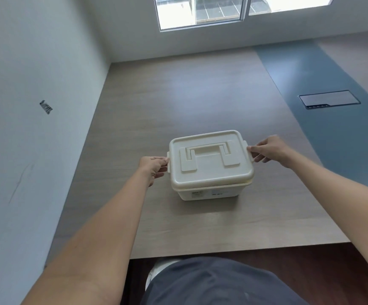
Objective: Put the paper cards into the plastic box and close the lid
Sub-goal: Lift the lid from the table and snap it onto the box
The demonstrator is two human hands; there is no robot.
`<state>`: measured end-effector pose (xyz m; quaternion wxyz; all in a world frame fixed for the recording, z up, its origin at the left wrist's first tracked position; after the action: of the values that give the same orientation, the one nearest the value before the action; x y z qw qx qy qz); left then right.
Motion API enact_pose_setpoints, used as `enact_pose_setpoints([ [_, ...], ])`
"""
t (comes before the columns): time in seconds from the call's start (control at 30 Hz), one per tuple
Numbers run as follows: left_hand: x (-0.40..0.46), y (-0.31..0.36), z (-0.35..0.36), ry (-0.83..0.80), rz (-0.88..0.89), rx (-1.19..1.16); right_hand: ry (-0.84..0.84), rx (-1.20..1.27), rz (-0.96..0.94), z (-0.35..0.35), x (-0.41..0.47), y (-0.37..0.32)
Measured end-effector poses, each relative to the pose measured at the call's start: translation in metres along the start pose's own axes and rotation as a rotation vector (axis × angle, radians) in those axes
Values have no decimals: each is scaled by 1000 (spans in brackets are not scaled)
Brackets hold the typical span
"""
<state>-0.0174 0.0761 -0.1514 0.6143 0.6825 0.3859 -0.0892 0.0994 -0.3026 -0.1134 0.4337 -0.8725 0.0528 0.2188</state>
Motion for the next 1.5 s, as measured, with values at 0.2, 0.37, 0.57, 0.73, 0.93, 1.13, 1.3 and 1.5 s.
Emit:
enact_pose_setpoints([
  [0.2,-2,-6,1,-70,-12,-11,-81,9,12,8,-2,8],
  [0.37,-3,-11,4,-123,-15,-18,-137,59,29,12,-4,14],
  [0.57,-4,-22,9,-99,8,-30,-185,94,54,18,-3,21],
  [0.73,-12,-31,29,-199,-78,-45,-178,251,150,33,0,26],
  [0.93,-7,-37,33,-124,28,-52,-294,387,210,67,-9,33],
  [1.13,2,-32,31,-104,72,-149,-256,469,236,64,-2,32],
  [1.3,-4,-21,26,-37,162,-164,-188,481,247,61,1,39],
  [1.5,-17,4,20,113,392,221,-20,305,43,43,6,19],
])
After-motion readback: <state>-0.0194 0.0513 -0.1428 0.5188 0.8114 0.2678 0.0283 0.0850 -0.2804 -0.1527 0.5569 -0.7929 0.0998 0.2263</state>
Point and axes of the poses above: each hand's wrist, its own x-axis towards the middle knuckle, its own z-axis out of the palm, y = z × x, the point moved 10 cm from there along x, towards the middle knuckle, and after that the axes turned 2 degrees about x, right-handed, at the moved point
